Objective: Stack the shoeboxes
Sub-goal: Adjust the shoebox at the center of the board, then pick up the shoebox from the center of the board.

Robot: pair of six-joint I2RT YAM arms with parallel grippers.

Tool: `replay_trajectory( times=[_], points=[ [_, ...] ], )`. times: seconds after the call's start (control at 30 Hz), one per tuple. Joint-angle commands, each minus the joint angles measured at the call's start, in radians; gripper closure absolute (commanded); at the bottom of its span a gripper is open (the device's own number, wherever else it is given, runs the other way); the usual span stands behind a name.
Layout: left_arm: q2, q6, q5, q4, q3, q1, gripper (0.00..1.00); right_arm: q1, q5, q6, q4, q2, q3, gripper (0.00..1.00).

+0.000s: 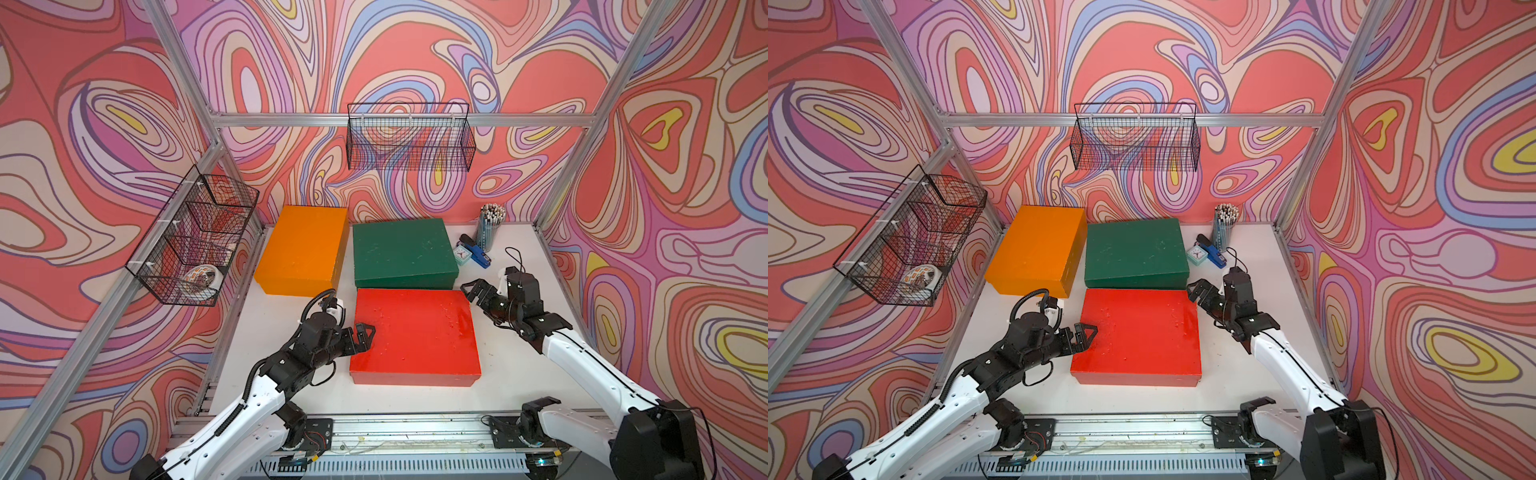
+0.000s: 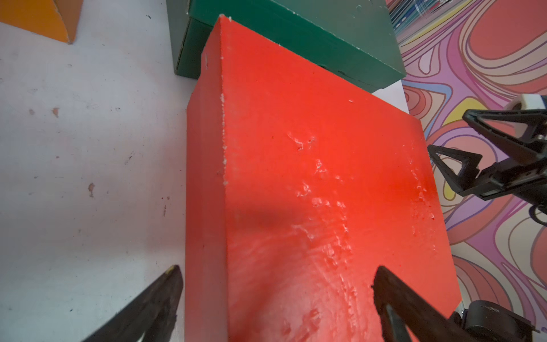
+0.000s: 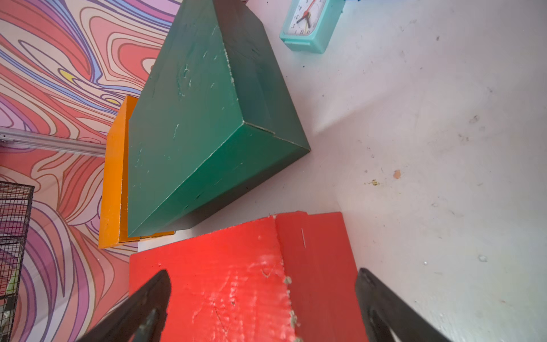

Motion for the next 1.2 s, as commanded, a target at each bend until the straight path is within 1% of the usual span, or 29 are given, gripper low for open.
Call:
replay_trajectory(
  times=[0.0, 0.2, 0.33, 0.47, 0.6, 0.9, 1.17],
  points=[
    [-0.009, 0.007, -0.022, -0.056, 0.025, -0.003, 0.00, -0.002, -0.016, -0.029, -0.063, -0.047, -0.037, 0.02],
    [0.036, 0.014, 0.023, -0.021, 0.023, -0.003, 0.00, -0.002, -0.066, -0.029, -0.066, -0.119, -0.105, 0.02],
    [0.069, 0.013, 0.045, 0.012, 0.013, -0.003, 0.00, -0.002, -0.118, -0.010, -0.020, -0.120, -0.158, 0.02],
    [0.114, 0.011, 0.073, 0.076, 0.009, -0.003, 0.00, 0.000, -0.145, 0.009, 0.041, -0.104, -0.203, 0.02],
    [0.156, 0.011, 0.117, 0.122, -0.001, -0.003, 0.00, 0.008, -0.150, 0.017, 0.083, -0.066, -0.209, 0.02],
    [0.244, 0.013, 0.112, 0.194, -0.013, -0.003, 0.00, 0.074, -0.116, 0.045, 0.144, 0.002, -0.221, 0.02],
    [0.278, -0.018, 0.163, 0.251, -0.022, -0.003, 0.01, 0.125, -0.107, 0.066, 0.178, 0.028, -0.220, 0.02]
  ],
)
